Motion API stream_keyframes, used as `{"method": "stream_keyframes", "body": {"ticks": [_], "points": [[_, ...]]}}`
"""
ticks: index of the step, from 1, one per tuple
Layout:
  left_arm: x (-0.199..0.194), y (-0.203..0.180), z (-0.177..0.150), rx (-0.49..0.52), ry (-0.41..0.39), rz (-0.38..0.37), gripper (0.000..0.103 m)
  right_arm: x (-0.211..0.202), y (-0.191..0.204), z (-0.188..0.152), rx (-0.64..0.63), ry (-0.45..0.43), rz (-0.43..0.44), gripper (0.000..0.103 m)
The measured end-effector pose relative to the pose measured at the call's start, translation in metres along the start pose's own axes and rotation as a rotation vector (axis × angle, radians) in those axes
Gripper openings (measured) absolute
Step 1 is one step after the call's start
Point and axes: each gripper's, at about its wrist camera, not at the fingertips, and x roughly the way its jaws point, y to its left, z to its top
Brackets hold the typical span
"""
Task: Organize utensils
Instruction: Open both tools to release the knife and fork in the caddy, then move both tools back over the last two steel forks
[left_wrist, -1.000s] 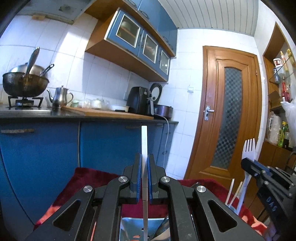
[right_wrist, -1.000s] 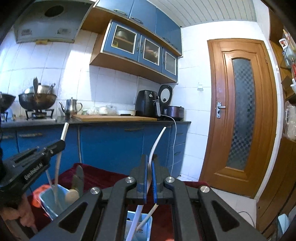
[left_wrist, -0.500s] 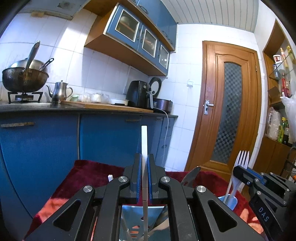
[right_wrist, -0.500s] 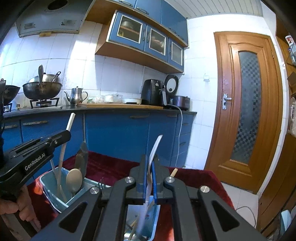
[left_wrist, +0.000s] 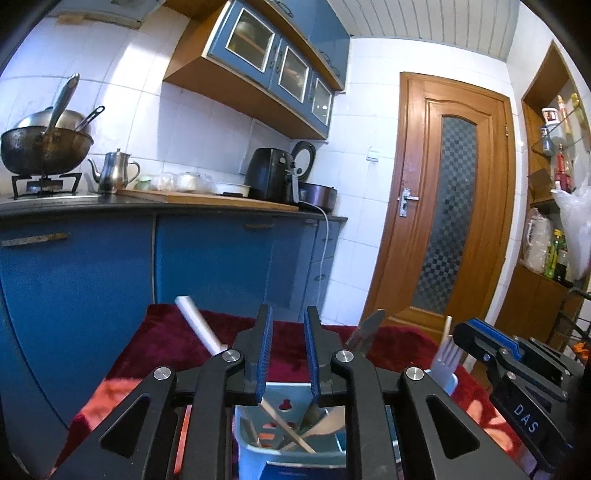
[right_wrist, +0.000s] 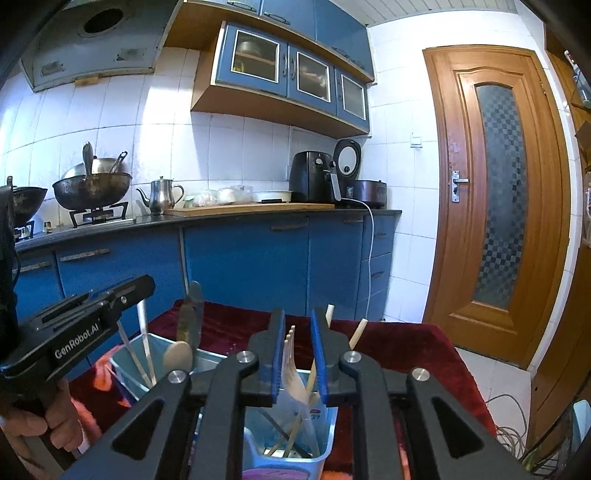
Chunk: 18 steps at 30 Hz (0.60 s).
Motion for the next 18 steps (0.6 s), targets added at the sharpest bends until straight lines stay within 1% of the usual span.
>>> {"method": "stream_keyframes", "body": {"ticks": [6, 14, 18], "points": [[-0.016, -0.005, 0.001, 0.012, 0.009, -0.006, 0.017, -0.013, 0.002, 0.003, 0.018, 0.000, 0.007, 0.022], [-0.039, -0.008, 0.004, 0.020, 0.025, -0.020, 0.017, -0.036, 0.002, 0.006, 0.056, 0.015, 0.018, 0.023], [-0.053, -0.012, 0.004, 0.039, 0.053, -0.030, 0.017, -0.052, 0.001, 0.007, 0.086, 0.029, 0.029, 0.024]]}}
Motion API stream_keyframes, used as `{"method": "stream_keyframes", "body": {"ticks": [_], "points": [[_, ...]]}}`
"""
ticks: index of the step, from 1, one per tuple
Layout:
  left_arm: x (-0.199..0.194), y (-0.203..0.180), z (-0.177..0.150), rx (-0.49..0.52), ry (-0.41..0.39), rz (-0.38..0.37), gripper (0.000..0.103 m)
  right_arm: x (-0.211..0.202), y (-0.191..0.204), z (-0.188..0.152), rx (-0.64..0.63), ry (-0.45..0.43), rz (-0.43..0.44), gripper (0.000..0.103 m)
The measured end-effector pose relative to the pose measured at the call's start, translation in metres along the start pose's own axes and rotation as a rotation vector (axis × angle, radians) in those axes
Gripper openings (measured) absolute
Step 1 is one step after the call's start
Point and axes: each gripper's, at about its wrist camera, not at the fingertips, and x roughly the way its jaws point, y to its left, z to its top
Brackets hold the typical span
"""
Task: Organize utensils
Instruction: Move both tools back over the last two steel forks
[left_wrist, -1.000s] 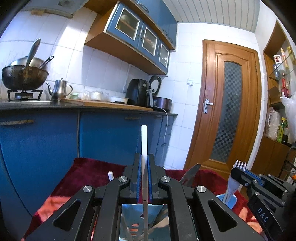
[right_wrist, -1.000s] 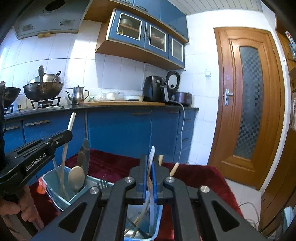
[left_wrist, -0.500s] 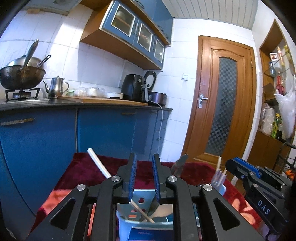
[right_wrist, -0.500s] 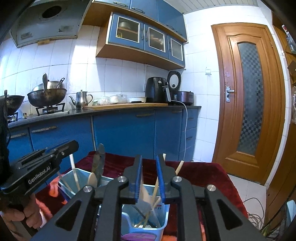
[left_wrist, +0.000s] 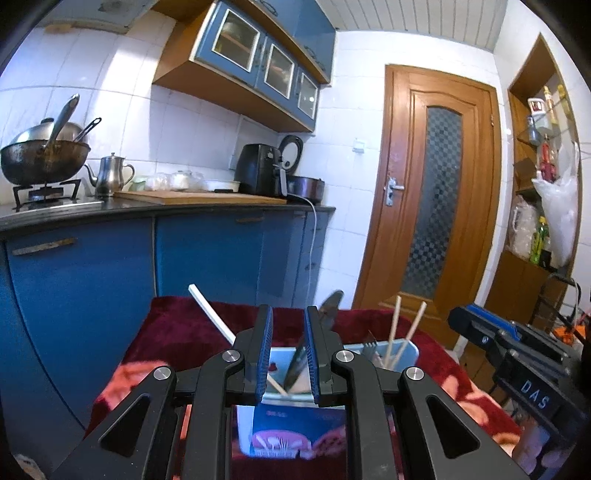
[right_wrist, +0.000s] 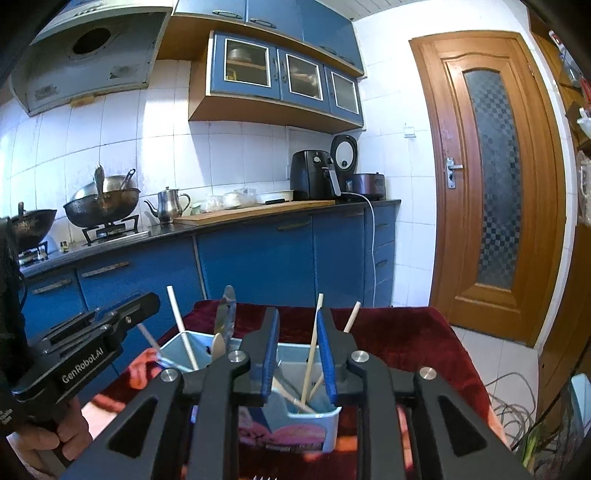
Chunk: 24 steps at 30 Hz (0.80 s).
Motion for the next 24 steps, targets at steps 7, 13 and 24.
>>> {"method": "stream_keyframes", "body": {"ticks": [7, 13, 24], "points": [[-0.025, -0.012, -0.007, 0.036, 0.067, -0.023, 0.017, -0.023, -0.002, -0.008, 0.029, 0.067, -0.019, 0.027], [-0.042, -0.020, -0.017, 0.049, 0.150, -0.056, 0.017, -0.035, -0.001, -0.027, 0.030, 0.186, -0.034, 0.027], [-0.054, -0.036, -0.053, 0.085, 0.327, -0.131, 0.017, -0.056, -0.007, -0.059, 0.048, 0.312, -0.014, 0.035]]}}
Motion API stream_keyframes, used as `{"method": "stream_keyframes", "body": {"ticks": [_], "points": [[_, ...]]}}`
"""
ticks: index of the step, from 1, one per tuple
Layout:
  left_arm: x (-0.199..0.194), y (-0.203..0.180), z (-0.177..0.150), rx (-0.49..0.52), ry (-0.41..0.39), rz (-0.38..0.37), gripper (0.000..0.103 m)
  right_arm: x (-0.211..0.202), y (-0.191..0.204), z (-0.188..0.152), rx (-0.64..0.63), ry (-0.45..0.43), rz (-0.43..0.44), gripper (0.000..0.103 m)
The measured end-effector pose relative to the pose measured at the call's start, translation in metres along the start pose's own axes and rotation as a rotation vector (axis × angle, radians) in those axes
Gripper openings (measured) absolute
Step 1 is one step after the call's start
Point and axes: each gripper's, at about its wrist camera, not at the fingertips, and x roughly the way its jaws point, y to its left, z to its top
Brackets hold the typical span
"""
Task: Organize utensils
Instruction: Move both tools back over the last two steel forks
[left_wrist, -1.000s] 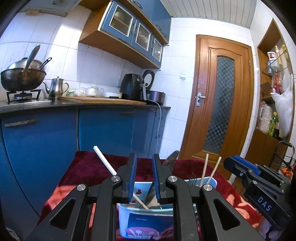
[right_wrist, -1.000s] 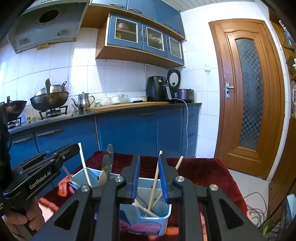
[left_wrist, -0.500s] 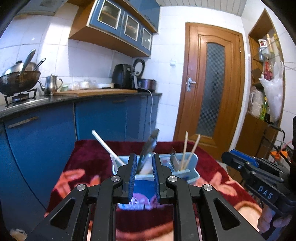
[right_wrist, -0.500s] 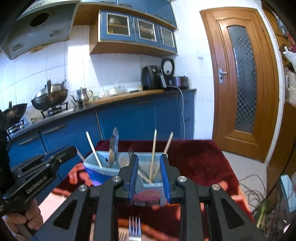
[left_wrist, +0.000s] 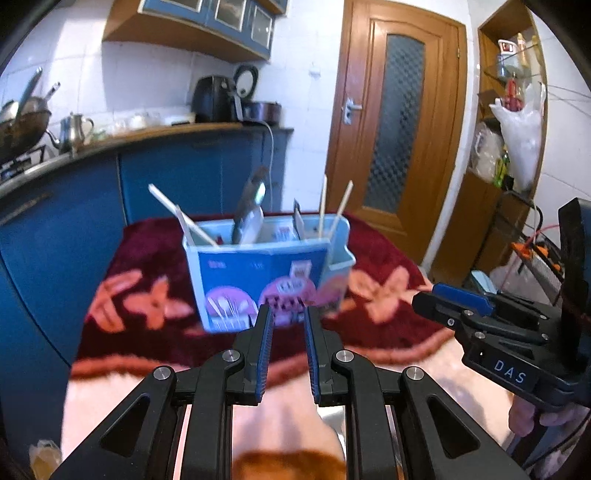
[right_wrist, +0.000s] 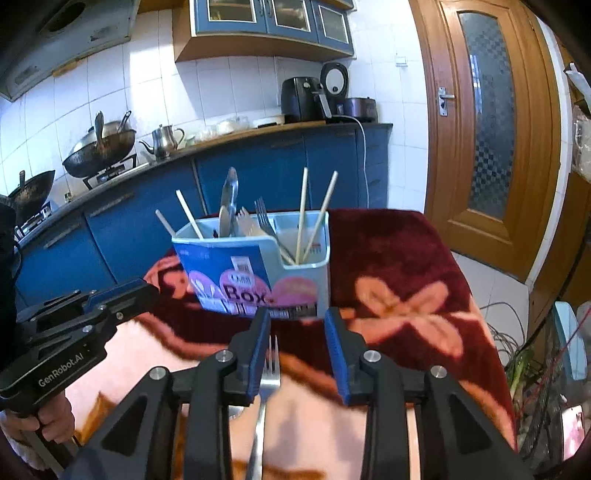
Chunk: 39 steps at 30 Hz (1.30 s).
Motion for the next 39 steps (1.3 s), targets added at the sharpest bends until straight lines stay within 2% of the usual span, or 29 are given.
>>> {"method": "stream_keyframes", "body": {"ticks": [14, 18, 21, 29, 39], "points": [[0.046, -0.005, -0.031, -0.031, 0.207, -0.057, 0.017, 0.003, -0.017, -0.029, 0.059, 0.064, -0.001, 0.040], [0.060, -0.007, -0.039, -0.041, 0.254, -0.090, 0.027, 0.006, -0.021, -0.034, 0.072, 0.078, -0.004, 0.041], [0.068, -0.013, -0.045, -0.022, 0.285, -0.107, 0.028, 0.009, -0.024, -0.038, 0.076, 0.086, -0.004, 0.041], [0.089, -0.017, -0.052, -0.001, 0.347, -0.097, 0.028, 0.011, -0.028, -0.043, 0.087, 0.096, 0.001, 0.041], [0.102, -0.020, -0.050, 0.013, 0.373, -0.148, 0.028, 0.015, -0.033, -0.047, 0.100, 0.106, 0.002, 0.041]]}}
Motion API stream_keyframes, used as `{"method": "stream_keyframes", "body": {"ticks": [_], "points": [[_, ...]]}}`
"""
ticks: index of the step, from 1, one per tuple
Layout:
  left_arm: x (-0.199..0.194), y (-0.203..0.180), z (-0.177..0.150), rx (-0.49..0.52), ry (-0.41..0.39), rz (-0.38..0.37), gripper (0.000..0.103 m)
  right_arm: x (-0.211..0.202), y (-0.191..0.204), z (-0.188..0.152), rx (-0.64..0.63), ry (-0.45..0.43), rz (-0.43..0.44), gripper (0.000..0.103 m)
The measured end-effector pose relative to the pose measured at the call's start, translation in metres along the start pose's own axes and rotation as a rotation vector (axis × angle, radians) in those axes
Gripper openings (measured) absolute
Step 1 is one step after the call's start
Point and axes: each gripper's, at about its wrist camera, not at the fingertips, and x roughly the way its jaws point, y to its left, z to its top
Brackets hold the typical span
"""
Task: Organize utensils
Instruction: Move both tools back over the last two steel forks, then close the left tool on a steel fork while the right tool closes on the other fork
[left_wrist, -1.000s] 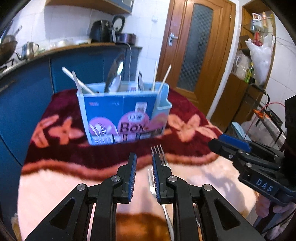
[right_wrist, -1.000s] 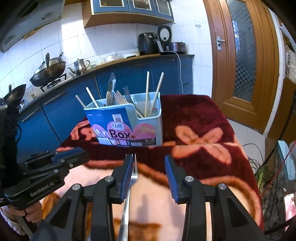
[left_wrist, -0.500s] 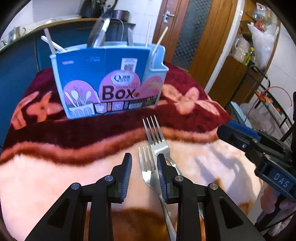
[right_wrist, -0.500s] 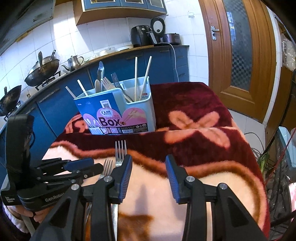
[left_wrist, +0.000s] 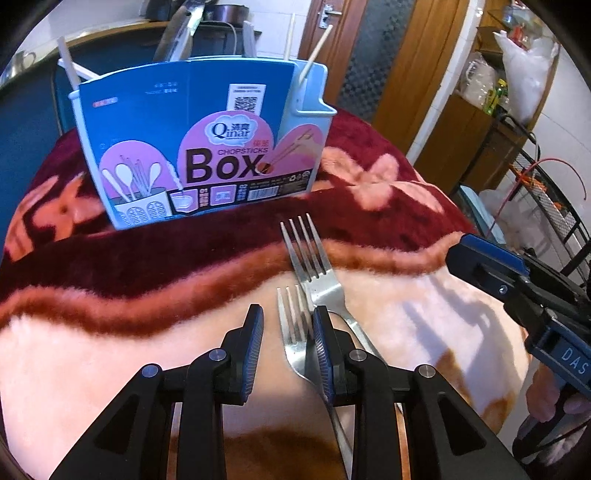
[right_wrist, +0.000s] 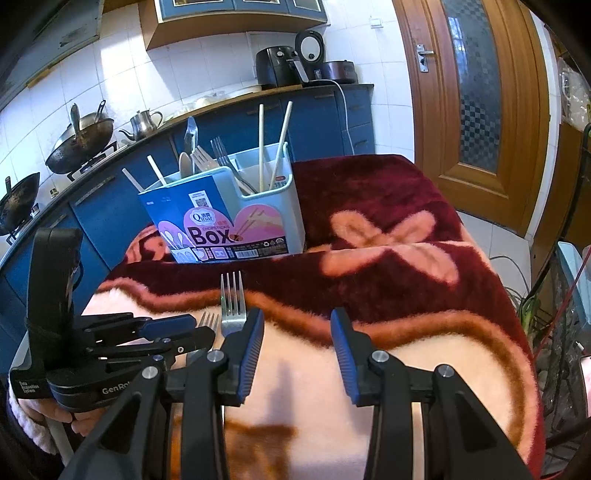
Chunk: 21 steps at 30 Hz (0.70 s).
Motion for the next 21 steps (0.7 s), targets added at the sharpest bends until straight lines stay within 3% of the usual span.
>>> {"method": "stream_keyframes", "body": {"ticks": [7, 8, 9, 14, 21], "points": [[0.004, 0.001, 0.003, -0.009, 0.003, -0.035, 0.022, 0.000, 0.000, -0.001, 0.000, 0.001, 0.000, 0.041], [0.003, 0.001, 0.003, -0.014, 0.000, -0.036, 0.020, 0.001, 0.000, -0.001, 0.001, 0.001, 0.000, 0.041], [0.003, 0.001, 0.002, -0.015, -0.007, -0.034, 0.011, 0.001, 0.000, -0.001, 0.000, 0.002, 0.001, 0.041], [-0.006, 0.004, 0.001, -0.036, -0.027, -0.048, 0.004, 0.001, 0.000, -0.001, -0.003, 0.002, -0.001, 0.041], [-0.015, 0.004, -0.001, -0.054, -0.045, -0.065, 0.001, 0.005, 0.006, 0.000, -0.021, 0.005, 0.003, 0.041]]}}
